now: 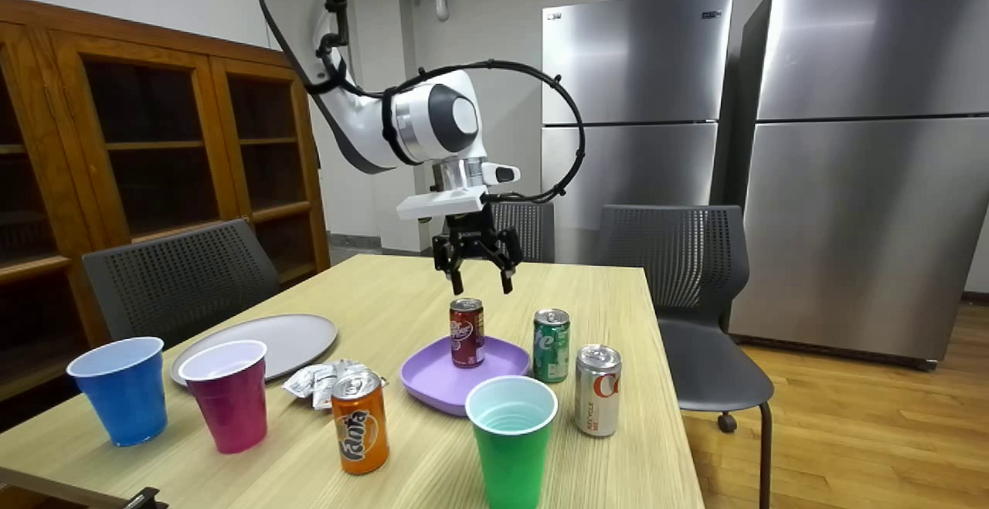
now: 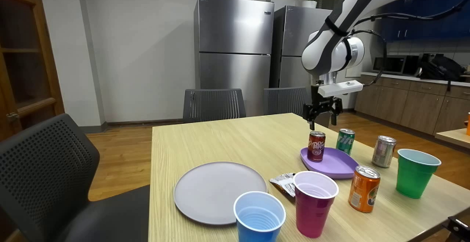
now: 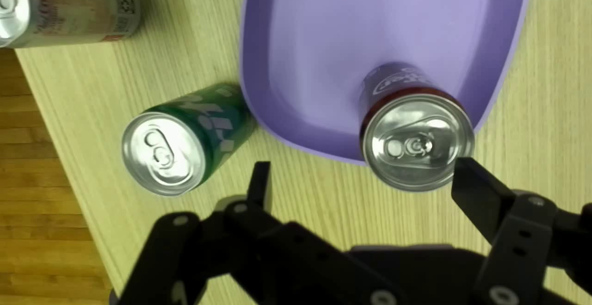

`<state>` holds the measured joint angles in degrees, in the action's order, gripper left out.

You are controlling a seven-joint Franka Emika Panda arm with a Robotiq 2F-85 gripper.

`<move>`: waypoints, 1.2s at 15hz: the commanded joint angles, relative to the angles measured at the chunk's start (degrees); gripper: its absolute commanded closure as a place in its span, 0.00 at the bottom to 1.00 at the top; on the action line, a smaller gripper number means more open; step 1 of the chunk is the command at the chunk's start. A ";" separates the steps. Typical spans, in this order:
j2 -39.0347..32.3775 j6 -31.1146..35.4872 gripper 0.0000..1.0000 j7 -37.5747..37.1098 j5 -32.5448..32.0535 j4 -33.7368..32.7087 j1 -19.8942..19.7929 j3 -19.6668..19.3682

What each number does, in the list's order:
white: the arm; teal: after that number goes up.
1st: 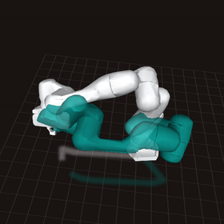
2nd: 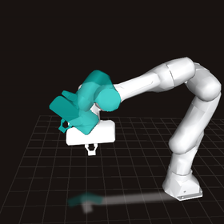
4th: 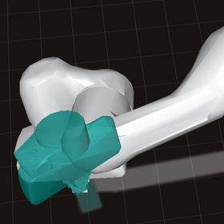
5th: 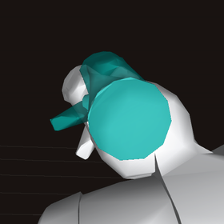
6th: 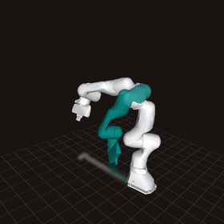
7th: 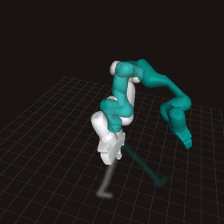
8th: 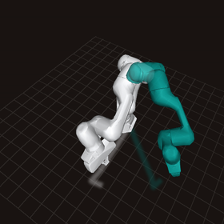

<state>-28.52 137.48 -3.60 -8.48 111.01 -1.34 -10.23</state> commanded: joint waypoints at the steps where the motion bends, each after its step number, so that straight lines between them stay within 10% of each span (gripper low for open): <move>1: 3.52 -0.58 0.00 -3.46 -1.85 2.17 -0.43 -1.28; 18: 1.10 -2.06 0.00 -3.05 0.35 0.11 -7.05 -3.49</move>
<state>-26.37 137.00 -5.55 -8.59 112.42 -7.43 -14.10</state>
